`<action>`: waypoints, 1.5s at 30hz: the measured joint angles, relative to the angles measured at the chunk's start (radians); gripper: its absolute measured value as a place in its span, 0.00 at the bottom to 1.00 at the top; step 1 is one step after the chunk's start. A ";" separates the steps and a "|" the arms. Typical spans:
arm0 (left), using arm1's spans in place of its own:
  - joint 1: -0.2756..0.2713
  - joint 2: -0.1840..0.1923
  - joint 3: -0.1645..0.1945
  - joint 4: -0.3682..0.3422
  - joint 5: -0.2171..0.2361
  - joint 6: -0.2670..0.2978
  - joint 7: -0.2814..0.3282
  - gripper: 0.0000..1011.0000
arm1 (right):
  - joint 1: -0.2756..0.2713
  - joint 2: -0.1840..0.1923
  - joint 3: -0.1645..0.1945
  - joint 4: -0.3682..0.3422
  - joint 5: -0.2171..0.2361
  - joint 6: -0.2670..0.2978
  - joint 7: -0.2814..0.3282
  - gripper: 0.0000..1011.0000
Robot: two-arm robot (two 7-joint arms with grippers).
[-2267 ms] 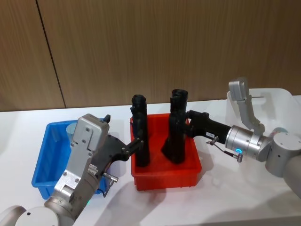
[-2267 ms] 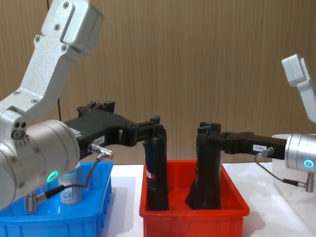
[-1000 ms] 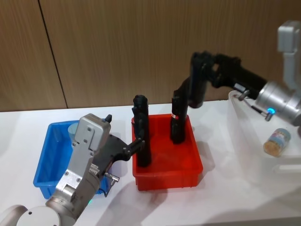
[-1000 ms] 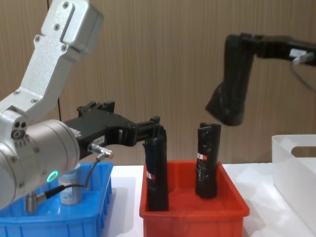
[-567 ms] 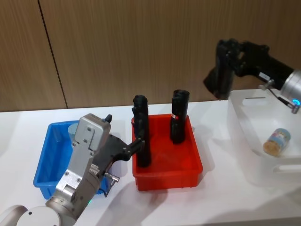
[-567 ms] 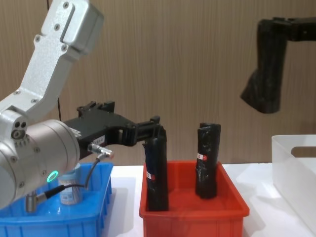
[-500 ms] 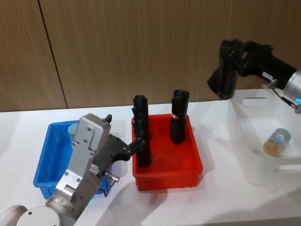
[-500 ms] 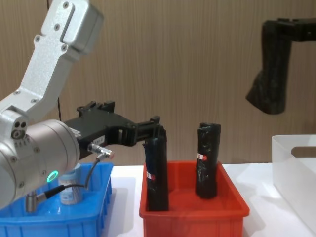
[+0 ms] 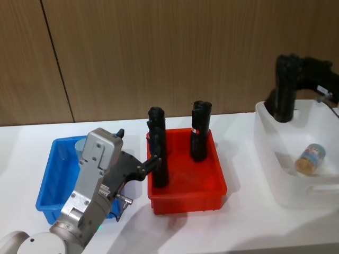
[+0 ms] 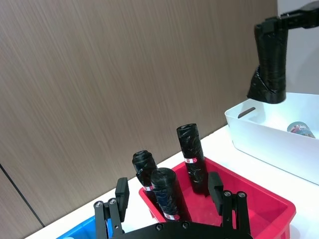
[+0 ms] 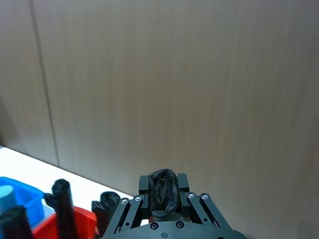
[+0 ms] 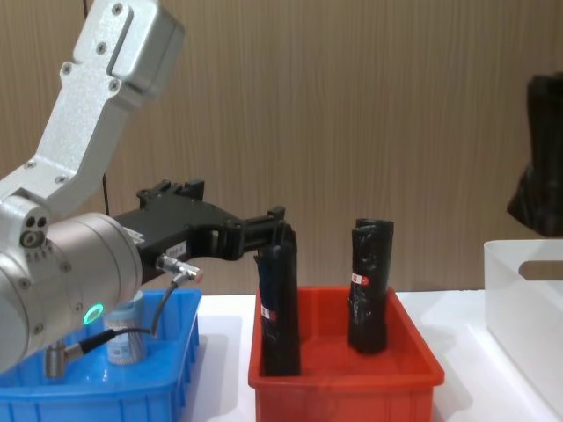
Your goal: Pick the cotton swabs from the blue box and place them into the white box.
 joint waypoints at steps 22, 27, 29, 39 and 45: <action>0.000 0.000 0.000 0.000 0.000 0.000 0.000 0.99 | -0.002 0.016 0.036 0.100 0.038 0.051 -0.178 0.50; 0.000 0.000 0.000 0.000 0.000 0.000 0.000 0.99 | -0.005 0.017 0.041 0.110 0.050 0.055 -0.207 0.63; 0.000 0.000 0.000 0.000 0.000 0.000 0.000 0.99 | -0.007 0.018 0.043 0.113 0.054 0.056 -0.216 0.68; 0.000 0.000 0.000 0.000 0.000 0.000 0.000 0.99 | -0.018 0.022 0.051 0.117 0.065 0.049 -0.236 0.97; 0.000 0.000 0.000 0.000 0.000 0.000 0.000 0.99 | -0.024 0.023 0.053 0.111 0.066 0.044 -0.239 0.99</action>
